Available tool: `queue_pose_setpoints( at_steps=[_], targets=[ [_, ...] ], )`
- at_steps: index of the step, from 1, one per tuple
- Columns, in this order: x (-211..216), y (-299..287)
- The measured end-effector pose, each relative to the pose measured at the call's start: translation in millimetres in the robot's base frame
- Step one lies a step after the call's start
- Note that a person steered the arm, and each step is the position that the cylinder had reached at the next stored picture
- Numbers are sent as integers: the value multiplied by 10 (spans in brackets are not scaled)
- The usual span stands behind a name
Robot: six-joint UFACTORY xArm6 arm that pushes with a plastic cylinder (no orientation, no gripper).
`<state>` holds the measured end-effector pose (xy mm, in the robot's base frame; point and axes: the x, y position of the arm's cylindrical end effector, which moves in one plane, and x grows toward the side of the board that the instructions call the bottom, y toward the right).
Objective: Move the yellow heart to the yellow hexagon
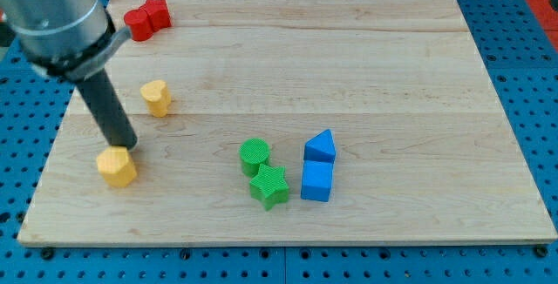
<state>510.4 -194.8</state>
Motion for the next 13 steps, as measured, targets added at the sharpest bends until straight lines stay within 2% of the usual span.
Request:
queue_pose_setpoints(
  at_steps=[1, 2, 3, 4, 5, 6, 7, 8, 9, 10, 11, 12, 13],
  targets=[
    [59, 95],
    [204, 675],
    [436, 330],
    [308, 467],
    [-353, 1294],
    [-789, 1422],
    [-883, 663],
    [-935, 262],
    [-1352, 303],
    [-1179, 211],
    [-820, 149],
    [-1200, 227],
    [-1460, -143]
  ],
)
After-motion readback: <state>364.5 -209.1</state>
